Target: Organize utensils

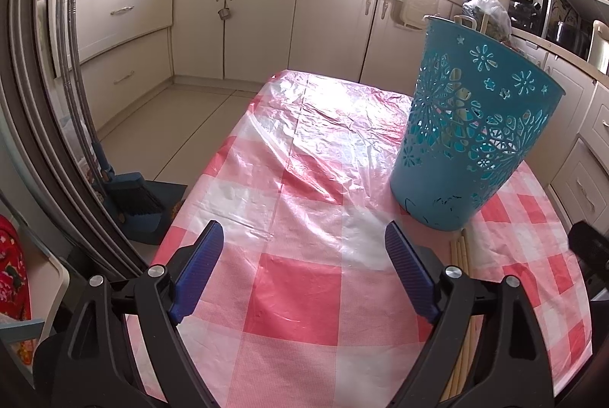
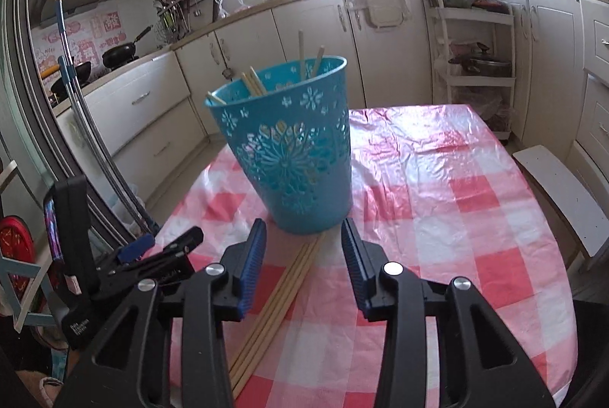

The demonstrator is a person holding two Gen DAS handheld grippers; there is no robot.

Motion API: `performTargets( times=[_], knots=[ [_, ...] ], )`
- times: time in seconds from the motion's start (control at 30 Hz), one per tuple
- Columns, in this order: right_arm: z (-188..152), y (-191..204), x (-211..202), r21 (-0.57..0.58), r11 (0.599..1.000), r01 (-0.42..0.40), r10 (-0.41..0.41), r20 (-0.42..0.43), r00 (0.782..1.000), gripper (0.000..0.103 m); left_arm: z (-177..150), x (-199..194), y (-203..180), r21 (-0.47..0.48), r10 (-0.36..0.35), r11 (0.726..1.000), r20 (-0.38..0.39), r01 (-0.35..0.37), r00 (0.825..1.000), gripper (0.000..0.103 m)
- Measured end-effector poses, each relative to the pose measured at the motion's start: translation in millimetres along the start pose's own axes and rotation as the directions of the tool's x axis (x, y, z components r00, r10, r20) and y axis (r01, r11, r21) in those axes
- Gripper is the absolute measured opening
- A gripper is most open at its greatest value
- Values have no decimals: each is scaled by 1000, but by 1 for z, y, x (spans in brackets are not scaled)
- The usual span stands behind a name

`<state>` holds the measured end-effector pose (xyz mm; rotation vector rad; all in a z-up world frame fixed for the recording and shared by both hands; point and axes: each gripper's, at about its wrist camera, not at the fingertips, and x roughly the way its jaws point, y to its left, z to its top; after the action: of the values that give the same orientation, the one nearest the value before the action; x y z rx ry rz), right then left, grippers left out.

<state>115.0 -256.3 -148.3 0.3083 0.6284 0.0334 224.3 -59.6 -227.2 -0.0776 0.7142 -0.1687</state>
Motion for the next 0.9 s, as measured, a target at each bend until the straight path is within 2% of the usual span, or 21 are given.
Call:
performTargets(
  times=[0.17, 0.33, 0.63, 0.9],
  knots=[
    [-16, -3, 25, 20, 1000, 15, -13, -112, 994, 33, 0, 0, 0, 0, 0, 1000, 0, 0, 1000, 84],
    [-27, 1, 44, 18, 1000, 21, -18, -187, 982, 29, 0, 0, 0, 0, 1, 1000, 0, -1, 1000, 84],
    [-29, 7, 67, -17, 997, 72, -74, -243, 967, 25, 0, 0, 0, 1, 1, 1000, 0, -1, 1000, 84],
    [-24, 11, 79, -105, 989, 106, -130, -257, 958, 20, 0, 0, 0, 1, 1, 1000, 0, -1, 1000, 84]
  ],
)
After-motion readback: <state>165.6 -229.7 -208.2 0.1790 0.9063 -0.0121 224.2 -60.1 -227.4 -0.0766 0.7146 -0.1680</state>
